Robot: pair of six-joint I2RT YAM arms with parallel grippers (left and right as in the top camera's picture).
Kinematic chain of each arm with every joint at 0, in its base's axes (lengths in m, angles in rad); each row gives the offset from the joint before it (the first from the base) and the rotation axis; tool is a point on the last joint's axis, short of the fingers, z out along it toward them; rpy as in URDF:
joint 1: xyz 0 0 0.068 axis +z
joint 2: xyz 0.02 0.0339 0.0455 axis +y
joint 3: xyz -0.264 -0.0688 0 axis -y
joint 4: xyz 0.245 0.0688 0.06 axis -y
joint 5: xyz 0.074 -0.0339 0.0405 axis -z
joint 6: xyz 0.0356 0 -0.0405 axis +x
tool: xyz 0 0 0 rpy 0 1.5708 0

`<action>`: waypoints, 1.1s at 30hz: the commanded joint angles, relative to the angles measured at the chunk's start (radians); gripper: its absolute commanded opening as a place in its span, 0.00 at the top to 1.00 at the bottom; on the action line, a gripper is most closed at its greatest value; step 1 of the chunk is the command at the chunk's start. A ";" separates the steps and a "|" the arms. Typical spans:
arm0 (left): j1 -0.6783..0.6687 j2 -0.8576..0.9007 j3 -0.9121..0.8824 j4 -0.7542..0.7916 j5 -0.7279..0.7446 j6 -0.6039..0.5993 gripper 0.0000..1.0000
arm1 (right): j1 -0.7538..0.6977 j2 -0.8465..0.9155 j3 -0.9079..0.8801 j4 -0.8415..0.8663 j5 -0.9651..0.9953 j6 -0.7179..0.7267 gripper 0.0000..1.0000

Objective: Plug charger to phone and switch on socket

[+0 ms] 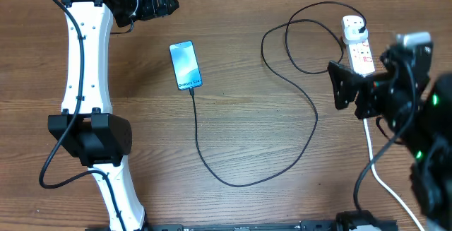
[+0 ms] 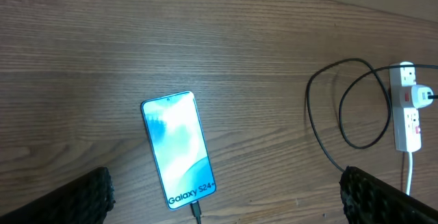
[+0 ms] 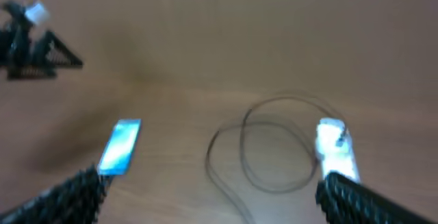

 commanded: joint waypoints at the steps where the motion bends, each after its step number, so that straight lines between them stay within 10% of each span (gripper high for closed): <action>1: -0.001 -0.011 0.009 0.001 0.011 0.005 0.00 | -0.043 -0.115 -0.216 0.154 0.018 -0.085 0.00; 17: -0.001 -0.011 0.009 0.001 0.011 0.005 0.00 | -0.123 -0.626 -1.073 0.822 0.006 -0.090 0.00; 33: -0.001 -0.011 0.009 0.001 0.011 0.005 0.00 | -0.122 -0.889 -1.317 0.771 -0.048 -0.074 0.00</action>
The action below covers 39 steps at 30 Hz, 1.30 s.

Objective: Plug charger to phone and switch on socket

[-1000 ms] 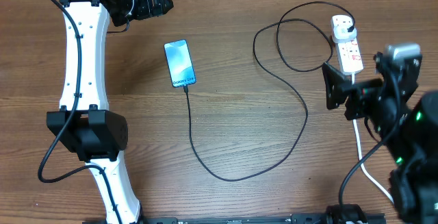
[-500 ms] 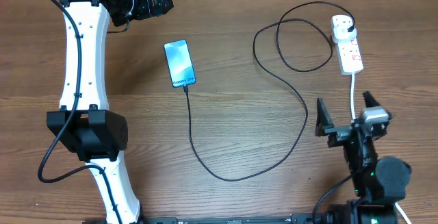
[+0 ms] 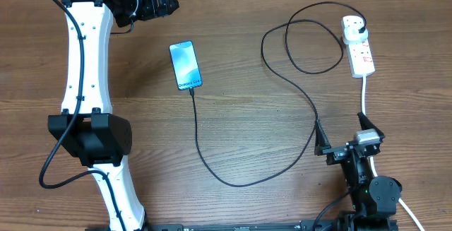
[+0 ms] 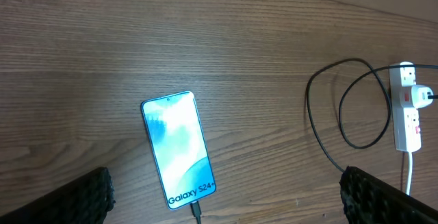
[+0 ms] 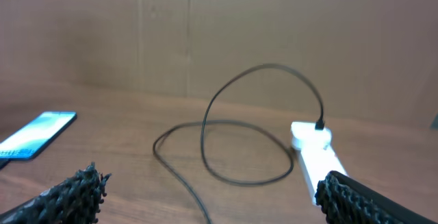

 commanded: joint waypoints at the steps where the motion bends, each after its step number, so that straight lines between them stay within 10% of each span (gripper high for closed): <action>1: -0.001 -0.011 0.009 0.000 0.011 0.004 0.00 | -0.004 -0.036 -0.011 -0.023 -0.010 0.008 0.00; 39: 0.000 -0.150 -0.145 0.113 -0.093 0.073 0.00 | -0.005 -0.035 -0.011 -0.022 -0.017 0.063 0.00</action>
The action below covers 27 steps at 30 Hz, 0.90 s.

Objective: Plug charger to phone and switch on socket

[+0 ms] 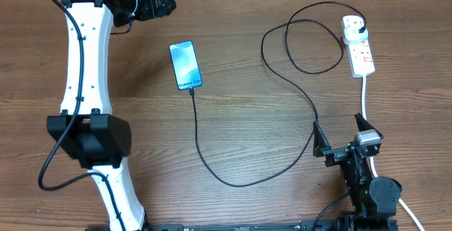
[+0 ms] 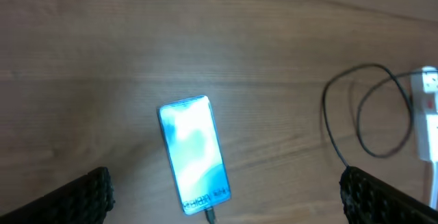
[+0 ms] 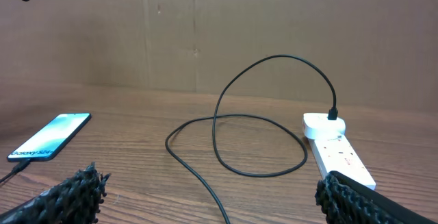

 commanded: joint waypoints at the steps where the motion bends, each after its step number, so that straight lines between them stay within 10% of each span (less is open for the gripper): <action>1: 0.000 -0.172 -0.163 0.126 -0.033 0.066 0.00 | -0.005 -0.012 -0.010 0.003 0.000 0.006 0.00; 27: 0.086 -1.349 -1.828 1.191 -0.170 0.122 0.00 | -0.005 -0.012 -0.010 0.003 0.000 0.006 0.00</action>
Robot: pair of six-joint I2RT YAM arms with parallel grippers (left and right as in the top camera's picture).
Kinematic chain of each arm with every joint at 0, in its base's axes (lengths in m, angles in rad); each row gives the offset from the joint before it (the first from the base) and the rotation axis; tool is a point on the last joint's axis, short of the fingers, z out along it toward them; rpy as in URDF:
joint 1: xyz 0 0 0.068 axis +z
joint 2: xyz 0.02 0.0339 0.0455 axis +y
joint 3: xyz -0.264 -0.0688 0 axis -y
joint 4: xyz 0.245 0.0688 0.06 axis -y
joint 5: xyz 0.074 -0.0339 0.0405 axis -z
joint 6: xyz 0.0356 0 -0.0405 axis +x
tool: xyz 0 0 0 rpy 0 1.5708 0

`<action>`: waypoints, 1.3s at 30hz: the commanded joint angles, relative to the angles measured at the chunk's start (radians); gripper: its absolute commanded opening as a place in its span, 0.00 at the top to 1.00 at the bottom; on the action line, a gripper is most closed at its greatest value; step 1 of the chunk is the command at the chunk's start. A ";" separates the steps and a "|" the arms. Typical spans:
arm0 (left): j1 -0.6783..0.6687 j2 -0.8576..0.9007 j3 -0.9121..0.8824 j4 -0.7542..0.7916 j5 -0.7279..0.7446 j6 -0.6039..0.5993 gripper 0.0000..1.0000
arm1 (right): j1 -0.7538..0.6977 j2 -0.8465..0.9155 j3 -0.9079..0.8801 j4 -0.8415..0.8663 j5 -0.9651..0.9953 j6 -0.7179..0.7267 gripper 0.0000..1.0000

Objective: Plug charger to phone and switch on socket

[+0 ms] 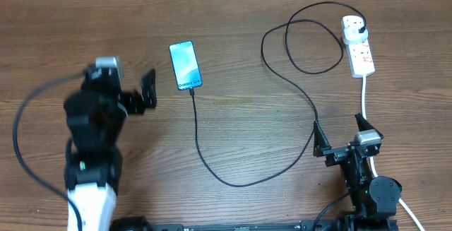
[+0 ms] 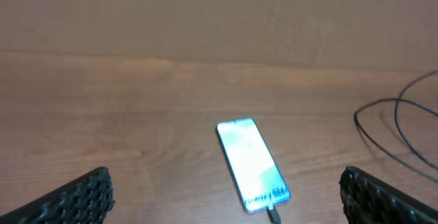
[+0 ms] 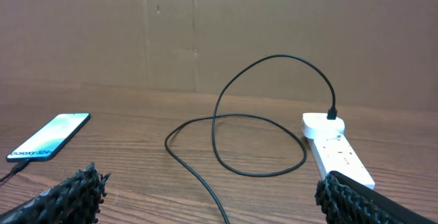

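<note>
The phone (image 1: 186, 66) lies face up with its screen lit, and the black charger cable (image 1: 198, 135) is plugged into its near end. That cable loops across the table to a plug in the white socket strip (image 1: 358, 44) at the far right. My left gripper (image 2: 226, 207) hangs open to the near left of the phone, which the left wrist view shows as a phone (image 2: 253, 164) ahead of the fingers. Low at the near right my right gripper (image 1: 342, 138) is open, facing the socket strip (image 3: 339, 152). Nothing is held.
The strip's white lead (image 1: 365, 97) runs toward the near right edge, past my right arm. A brown cardboard wall (image 3: 205, 25) backs the wooden table (image 1: 247, 118). The cable's big loop (image 1: 296, 47) lies between phone and strip.
My left arm has come from the far left corner beyond the phone to the near left side, its wrist camera now lower and level with the phone. The right arm has not moved.
First my right gripper hovered open beside the socket strip while the left sat open at the far left. Then the right arm was low at the near right edge and stayed there. Now the left arm has drawn back too. Phone lit and cabled throughout.
</note>
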 commanded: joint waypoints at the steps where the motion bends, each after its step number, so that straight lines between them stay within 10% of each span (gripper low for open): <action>1: 0.005 -0.182 -0.188 0.084 -0.063 0.020 0.00 | -0.002 -0.012 -0.010 0.004 0.000 0.005 0.00; 17: 0.005 -0.737 -0.624 0.168 -0.073 0.190 0.00 | -0.002 -0.012 -0.010 0.004 0.000 0.005 0.00; 39: 0.005 -0.947 -0.669 0.006 -0.070 0.220 0.00 | -0.002 -0.012 -0.010 0.004 0.000 0.005 0.00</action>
